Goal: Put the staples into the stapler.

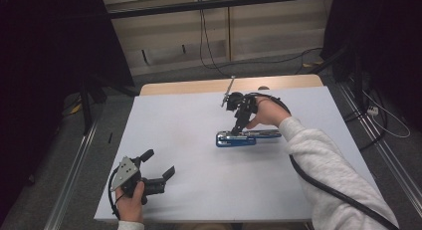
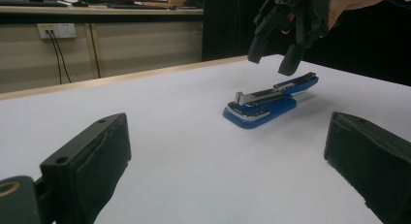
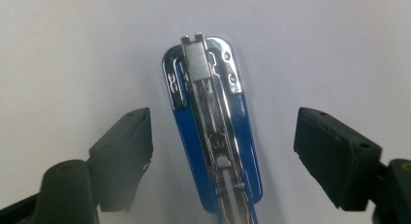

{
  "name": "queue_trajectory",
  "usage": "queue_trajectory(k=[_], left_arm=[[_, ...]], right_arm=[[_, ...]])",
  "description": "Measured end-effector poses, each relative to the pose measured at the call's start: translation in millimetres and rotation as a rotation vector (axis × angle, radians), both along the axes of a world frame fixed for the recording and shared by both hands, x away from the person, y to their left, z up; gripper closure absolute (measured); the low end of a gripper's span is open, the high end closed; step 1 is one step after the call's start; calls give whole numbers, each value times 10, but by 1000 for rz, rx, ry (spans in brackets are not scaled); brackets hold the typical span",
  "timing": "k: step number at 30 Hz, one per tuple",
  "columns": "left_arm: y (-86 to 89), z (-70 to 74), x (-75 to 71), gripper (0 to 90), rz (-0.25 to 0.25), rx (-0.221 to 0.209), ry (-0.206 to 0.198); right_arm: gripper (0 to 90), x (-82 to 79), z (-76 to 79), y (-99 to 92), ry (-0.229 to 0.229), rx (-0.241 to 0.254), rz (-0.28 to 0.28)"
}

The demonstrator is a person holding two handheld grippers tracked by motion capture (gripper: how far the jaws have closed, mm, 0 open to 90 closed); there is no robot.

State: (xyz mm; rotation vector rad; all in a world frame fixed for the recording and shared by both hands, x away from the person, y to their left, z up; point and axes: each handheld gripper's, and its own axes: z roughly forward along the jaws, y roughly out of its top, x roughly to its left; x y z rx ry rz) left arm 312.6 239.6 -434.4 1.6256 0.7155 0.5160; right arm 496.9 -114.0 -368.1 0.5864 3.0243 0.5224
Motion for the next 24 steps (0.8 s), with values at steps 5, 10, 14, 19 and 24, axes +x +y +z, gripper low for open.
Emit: queue_trajectory(k=[5,10,14,19,24], left_arm=[[-32,6,5,29,-12,6,2],[-69,1,21,28,-27,10,19],[-117,2,30,28,-56,19,34],[-155,-6,57,28,-69,25,56],[-183,3,90,27,-77,23,79]], right_arm=[[211,-17,-27,-168,3,46,-37],[210,-44,-65,-335,6,94,-80],[204,-79,-81,-435,10,109,-95],[200,-113,-92,-549,7,119,-114],[201,-169,-80,-675,-12,147,-137]])
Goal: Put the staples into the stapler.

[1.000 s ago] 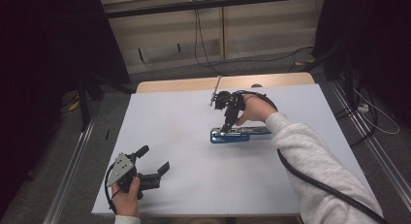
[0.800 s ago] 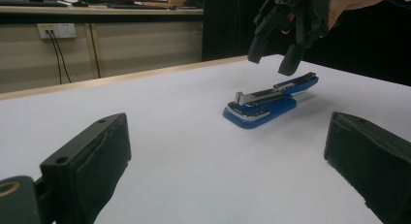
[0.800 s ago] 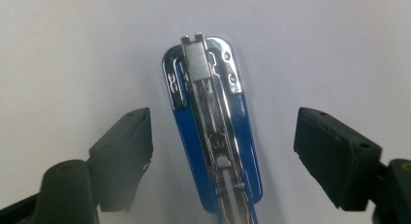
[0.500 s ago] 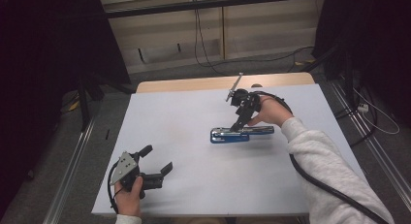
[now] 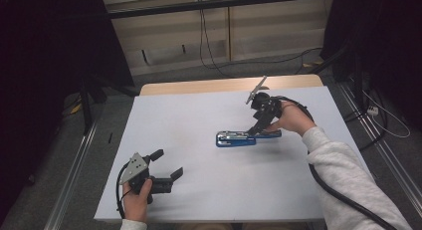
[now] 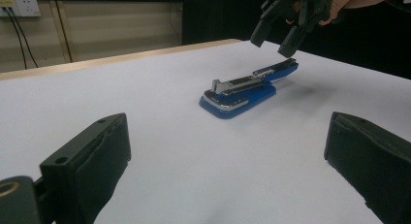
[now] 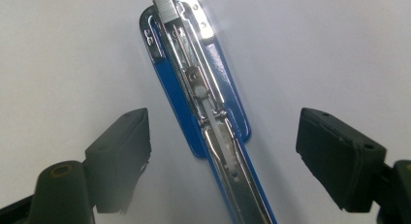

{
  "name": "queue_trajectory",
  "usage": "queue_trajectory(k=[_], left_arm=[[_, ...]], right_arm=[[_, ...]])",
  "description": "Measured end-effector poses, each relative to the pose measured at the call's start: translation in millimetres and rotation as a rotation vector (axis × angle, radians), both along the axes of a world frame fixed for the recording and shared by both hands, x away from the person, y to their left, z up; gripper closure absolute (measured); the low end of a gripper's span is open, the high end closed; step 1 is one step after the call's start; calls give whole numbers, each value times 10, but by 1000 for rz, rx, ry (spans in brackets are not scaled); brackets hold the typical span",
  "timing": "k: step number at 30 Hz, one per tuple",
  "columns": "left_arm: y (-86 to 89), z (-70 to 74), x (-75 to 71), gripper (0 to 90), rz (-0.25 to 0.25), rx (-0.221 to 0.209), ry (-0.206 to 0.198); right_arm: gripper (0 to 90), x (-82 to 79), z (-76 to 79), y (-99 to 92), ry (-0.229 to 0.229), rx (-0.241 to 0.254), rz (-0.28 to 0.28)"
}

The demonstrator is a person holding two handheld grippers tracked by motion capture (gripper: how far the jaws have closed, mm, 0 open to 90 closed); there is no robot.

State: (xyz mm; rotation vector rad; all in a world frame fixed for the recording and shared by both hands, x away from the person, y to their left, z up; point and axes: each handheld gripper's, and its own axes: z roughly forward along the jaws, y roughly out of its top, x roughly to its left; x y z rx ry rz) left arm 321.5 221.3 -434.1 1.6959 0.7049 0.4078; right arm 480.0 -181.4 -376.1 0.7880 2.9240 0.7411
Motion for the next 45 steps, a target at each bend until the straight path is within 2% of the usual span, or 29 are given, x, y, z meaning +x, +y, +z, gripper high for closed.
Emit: queue_trajectory(k=[5,9,15,18,22,26,30,34,40,45], left_arm=[[-53,16,29,26,-5,-7,11],[-101,12,54,24,-11,8,29],[-166,34,70,24,-20,13,34],[-200,31,85,24,-29,5,56],[-247,26,108,22,-36,18,64],[-297,21,134,23,-46,14,75],[-328,12,157,22,-54,14,80],[-374,20,200,22,-42,18,88],[-445,31,280,19,-28,11,93],[-525,15,349,19,-33,15,115]], right_arm=[[200,-60,7,-112,-14,14,-15],[199,-112,-9,-213,-26,20,-46],[200,-191,-89,-377,-32,50,-83],[201,-220,-126,-441,-33,52,-95],[201,-259,-143,-505,-39,50,-106],[201,-294,-151,-573,-48,59,-126],[201,-338,-181,-622,-57,84,-142],[201,-381,-214,-644,-62,70,-155],[200,-443,-239,-711,-63,75,-175],[199,-478,-236,-779,-74,80,-187]])
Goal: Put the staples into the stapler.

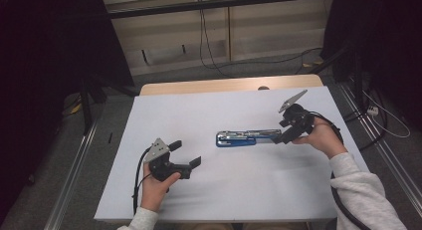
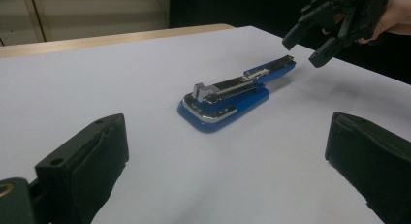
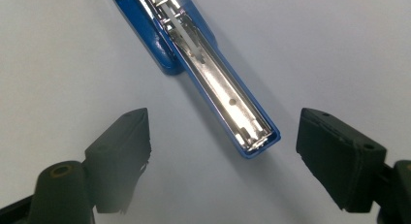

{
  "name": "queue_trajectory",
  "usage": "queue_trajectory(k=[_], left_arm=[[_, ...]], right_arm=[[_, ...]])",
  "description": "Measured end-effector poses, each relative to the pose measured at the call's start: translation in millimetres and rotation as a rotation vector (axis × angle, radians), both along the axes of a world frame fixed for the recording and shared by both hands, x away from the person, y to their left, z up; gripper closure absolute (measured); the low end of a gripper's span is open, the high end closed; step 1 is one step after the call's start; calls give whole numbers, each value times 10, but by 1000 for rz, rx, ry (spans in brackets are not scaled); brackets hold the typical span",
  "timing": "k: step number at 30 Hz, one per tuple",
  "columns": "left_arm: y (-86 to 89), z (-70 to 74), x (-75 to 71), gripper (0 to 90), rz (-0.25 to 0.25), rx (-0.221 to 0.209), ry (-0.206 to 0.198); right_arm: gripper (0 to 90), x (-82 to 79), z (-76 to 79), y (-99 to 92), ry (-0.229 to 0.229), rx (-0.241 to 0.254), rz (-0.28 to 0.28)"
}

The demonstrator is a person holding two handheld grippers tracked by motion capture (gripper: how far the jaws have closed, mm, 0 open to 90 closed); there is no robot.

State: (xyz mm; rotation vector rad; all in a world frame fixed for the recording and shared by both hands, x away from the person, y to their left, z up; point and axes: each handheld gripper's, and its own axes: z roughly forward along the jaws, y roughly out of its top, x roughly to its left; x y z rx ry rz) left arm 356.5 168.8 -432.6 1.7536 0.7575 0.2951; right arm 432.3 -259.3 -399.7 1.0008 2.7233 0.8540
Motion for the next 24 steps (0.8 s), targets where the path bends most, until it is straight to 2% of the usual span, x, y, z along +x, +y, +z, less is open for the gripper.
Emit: queue_trajectory(k=[3,6,13,15,20,22,24], left_arm=[[-36,-5,42,19,7,18,8],[-65,2,74,19,15,9,20],[-134,-7,154,36,28,24,44],[-154,-17,176,70,29,30,52],[-236,-39,237,190,21,85,53],[-279,-48,263,235,31,106,56],[-311,-68,294,267,31,98,66]], right_arm=[[200,-18,1,-38,-4,5,-11],[200,-37,-3,-75,-7,9,-19],[207,-90,-13,-139,-18,11,-41],[209,-101,-21,-146,-19,7,-50],[211,-133,-31,-182,-34,12,-59],[211,-153,-39,-196,-30,17,-64],[212,-172,-51,-210,-30,17,-68]])
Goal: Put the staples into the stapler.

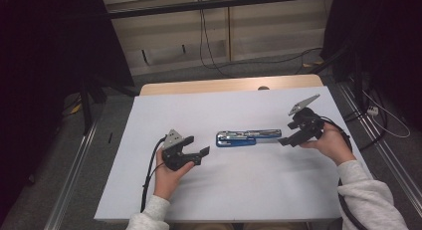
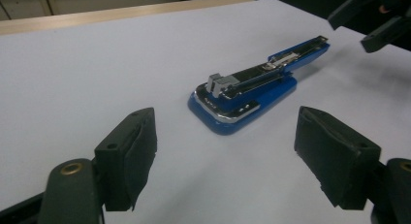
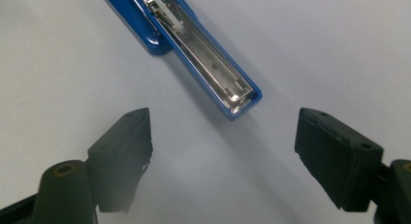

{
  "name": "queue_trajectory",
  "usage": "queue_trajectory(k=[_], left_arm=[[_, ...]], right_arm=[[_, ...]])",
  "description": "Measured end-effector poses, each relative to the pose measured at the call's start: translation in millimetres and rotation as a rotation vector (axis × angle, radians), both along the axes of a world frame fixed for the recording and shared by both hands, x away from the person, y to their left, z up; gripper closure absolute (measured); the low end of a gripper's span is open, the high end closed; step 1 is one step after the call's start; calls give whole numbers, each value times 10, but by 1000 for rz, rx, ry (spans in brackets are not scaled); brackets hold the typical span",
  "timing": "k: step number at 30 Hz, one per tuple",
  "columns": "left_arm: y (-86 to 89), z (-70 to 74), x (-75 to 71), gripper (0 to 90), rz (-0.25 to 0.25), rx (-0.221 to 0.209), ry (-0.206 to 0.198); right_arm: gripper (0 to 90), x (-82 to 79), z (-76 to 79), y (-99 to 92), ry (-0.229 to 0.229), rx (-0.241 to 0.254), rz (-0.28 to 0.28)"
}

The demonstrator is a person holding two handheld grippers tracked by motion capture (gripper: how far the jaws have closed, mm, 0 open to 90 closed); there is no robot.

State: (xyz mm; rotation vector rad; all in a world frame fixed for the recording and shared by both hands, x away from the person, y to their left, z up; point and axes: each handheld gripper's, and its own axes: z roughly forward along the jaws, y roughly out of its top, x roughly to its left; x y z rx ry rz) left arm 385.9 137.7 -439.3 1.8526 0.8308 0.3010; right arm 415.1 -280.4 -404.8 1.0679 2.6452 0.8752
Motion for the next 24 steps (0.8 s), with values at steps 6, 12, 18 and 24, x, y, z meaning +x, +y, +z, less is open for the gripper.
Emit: queue_trajectory(k=[6,12,18,24], left_arm=[[-21,-69,103,458,39,-7,30],[-95,-111,195,613,38,26,46],[-200,-180,249,769,39,71,65],[-313,-208,303,858,38,113,80]], right_arm=[[215,-34,-10,-38,-3,6,-4],[215,-38,-27,-52,-2,10,-11],[215,-33,-47,-55,1,7,-9],[215,-28,-58,-69,-6,2,-16]])
